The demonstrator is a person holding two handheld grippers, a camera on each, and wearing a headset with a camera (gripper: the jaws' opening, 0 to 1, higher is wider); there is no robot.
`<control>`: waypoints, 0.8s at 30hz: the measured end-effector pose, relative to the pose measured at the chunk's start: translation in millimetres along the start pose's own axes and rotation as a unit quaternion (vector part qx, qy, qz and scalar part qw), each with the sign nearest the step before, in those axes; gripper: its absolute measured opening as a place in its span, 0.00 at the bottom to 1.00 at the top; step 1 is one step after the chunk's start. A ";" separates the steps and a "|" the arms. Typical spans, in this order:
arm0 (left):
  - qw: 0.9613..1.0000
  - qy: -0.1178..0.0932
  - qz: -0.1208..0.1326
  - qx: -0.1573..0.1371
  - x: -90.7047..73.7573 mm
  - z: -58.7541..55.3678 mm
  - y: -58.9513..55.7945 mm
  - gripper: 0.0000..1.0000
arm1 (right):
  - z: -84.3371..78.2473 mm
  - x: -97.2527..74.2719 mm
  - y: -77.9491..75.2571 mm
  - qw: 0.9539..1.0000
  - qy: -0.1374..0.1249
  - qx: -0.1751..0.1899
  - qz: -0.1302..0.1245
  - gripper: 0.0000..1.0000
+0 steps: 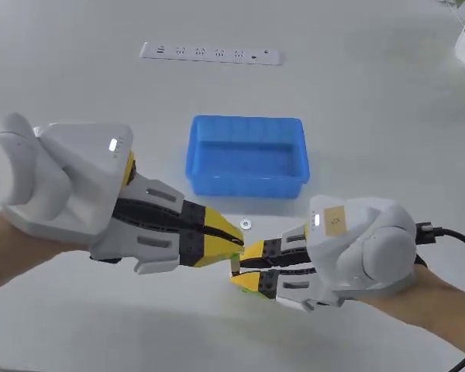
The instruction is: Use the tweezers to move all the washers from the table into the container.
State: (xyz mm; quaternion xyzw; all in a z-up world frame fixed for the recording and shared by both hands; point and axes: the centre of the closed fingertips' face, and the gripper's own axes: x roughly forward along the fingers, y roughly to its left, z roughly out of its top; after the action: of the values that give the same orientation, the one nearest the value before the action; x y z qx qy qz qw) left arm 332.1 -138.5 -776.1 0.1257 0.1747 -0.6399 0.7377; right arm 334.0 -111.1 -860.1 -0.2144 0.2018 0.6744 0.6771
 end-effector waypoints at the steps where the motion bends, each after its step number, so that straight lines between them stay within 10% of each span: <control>1: 1.000 0.000 0.000 0.000 0.1 0.0 0.4 0.05 | 0.0 0.0 0.0 1.000 0.001 -0.002 0.002 0.10; 24: 1.000 -0.007 0.005 0.019 -13.5 23.2 5.9 0.05 | 23.2 -13.3 -9.5 0.999 -0.002 -0.035 -0.017 0.09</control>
State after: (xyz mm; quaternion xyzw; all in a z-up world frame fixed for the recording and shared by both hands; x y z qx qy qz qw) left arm 338.5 -134.9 -749.6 0.1363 0.1570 -0.6399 0.7398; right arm 343.0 -109.1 -833.2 -0.2399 0.1736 0.6699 0.6808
